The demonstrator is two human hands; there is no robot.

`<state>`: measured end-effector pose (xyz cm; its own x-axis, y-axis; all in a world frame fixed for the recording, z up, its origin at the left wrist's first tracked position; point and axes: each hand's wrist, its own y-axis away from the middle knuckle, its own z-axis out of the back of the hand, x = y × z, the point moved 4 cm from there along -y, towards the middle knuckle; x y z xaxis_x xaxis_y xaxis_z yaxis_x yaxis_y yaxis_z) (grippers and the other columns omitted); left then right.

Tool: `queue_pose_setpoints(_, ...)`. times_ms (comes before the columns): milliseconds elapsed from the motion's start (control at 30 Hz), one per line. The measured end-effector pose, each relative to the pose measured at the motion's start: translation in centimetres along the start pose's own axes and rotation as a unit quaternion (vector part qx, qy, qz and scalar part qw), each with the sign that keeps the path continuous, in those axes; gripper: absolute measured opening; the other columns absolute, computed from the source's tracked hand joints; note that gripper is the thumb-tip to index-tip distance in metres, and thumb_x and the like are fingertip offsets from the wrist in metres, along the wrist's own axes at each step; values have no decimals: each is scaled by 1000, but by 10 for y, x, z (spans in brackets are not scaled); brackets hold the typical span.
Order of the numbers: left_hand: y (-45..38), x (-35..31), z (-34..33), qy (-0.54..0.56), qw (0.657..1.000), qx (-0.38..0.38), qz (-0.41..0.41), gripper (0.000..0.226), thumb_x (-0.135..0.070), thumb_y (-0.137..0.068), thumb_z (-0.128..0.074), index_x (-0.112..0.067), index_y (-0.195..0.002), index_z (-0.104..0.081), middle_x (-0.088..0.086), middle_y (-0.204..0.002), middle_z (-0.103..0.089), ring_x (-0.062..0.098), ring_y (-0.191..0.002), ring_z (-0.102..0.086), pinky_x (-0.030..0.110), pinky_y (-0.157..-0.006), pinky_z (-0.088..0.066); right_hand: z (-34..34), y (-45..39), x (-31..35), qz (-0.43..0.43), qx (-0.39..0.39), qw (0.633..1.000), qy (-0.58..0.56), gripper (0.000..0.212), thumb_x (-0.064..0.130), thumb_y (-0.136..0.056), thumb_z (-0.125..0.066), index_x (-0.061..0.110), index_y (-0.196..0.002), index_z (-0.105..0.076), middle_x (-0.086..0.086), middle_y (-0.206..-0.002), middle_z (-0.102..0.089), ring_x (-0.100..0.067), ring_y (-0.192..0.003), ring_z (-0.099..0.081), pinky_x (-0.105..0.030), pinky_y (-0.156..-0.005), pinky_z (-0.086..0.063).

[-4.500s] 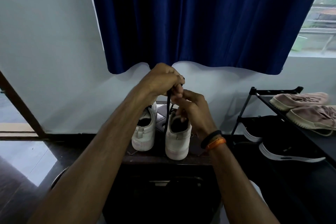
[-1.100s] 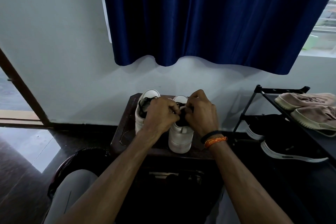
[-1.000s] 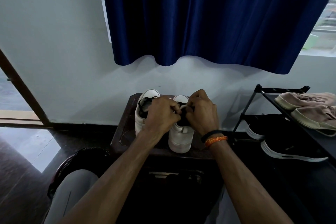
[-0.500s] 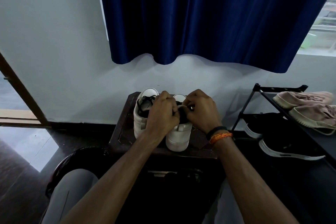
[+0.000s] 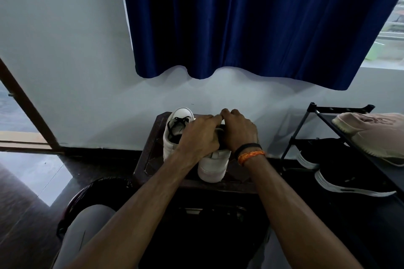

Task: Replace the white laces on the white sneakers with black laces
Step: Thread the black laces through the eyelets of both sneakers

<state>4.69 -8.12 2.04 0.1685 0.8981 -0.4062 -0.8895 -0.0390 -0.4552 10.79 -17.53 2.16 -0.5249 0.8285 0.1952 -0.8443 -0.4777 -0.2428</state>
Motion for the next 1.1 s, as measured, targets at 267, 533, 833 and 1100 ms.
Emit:
queue_pose_setpoints(267,-6,9,5,51,998,16,28,9,-10,-80,-64,-13,-86,-57,-2,-72,-64,22,-72,-63,34,-63,-51,1,-3,3,2,-19,998,65,21,23,-94,-56,13,-112,-57,-8,-106,-62,-32,-93,-67,-41,-76,-52)
queue_pose_setpoints(533,0,66,65,153,967,-93,184,22,4,-78,-59,-14,-90,-63,-2,-98,-70,15,-91,-65,12,-66,-46,25,-8,11,47,160,976,-140,54,16,-80,-69,28,-133,-58,-9,-130,-54,-29,-122,-52,-40,-101,-47)
queue_pose_setpoints(833,20,99,70,129,964,-45,227,23,-1,-78,-71,-14,-98,-71,-2,-99,-72,15,-92,-67,18,-69,-47,-4,-24,84,183,42,980,-69,25,35,-78,-76,17,-95,-77,-7,-113,-60,-31,-107,-53,-44,-89,-48)
queue_pose_setpoints(1100,32,97,62,81,980,-42,177,32,-3,-77,-67,-19,-104,-75,-6,-92,-73,11,-80,-62,9,-64,-39,-23,-29,97,201,31,978,53,51,56,-79,-68,17,-112,-67,-5,-123,-53,-30,-114,-48,-48,-93,-44)
